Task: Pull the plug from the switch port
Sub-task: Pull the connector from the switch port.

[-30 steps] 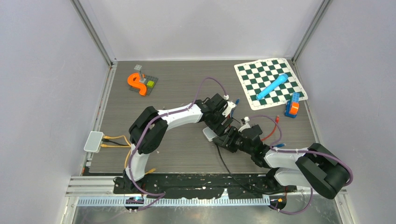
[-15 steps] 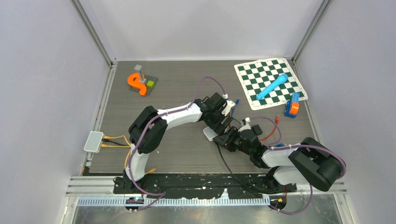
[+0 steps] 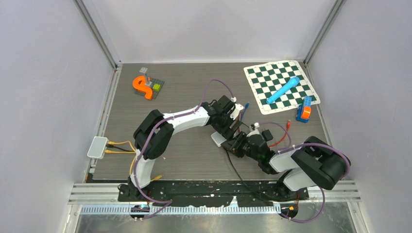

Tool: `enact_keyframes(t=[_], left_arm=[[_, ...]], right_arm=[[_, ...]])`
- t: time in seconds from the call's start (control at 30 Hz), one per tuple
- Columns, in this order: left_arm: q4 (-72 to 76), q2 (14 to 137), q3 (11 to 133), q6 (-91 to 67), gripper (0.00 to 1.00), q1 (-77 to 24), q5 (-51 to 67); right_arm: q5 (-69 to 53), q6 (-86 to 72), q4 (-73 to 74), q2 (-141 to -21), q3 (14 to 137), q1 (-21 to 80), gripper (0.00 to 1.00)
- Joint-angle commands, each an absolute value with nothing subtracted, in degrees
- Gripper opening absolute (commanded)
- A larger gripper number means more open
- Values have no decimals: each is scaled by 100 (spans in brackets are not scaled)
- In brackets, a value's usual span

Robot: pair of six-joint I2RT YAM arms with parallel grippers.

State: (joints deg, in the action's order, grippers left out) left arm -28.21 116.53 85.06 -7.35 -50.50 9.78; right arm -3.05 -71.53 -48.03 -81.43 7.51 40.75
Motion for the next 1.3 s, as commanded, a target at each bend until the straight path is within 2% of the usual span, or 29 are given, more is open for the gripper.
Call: enact_keyframes(t=[0.0,0.4,0.5,0.7,0.87,1.1,1.27], left_arm=[[-2821,11620,8679,-869,39,-5071,1256],[-2688,11499,8543,-915,38,-5071,1332],[-2690,11481,8535,-912,38,-5071,1325],[-2697,11514,8573,-923,38,-5071,1389],[-2733,11480,8558,-888,38,-5071,1356],[-2700,11435,8467,-912,38,-5071,1355],[-2694,11458,8498,-929,38,-5071,1371]], right_arm=[[-52,-7242,-5312,-8190,960,4095,39],[75,-6968,-4751,-7793,1031,4094,24],[237,-6906,-4405,-7609,1080,4086,24],[230,-6940,-4310,-7635,1130,4090,31],[185,-6919,-4343,-7609,1120,4085,23],[180,-6856,-4125,-7471,1138,4087,23],[206,-6882,-3924,-7482,1200,4087,33]])
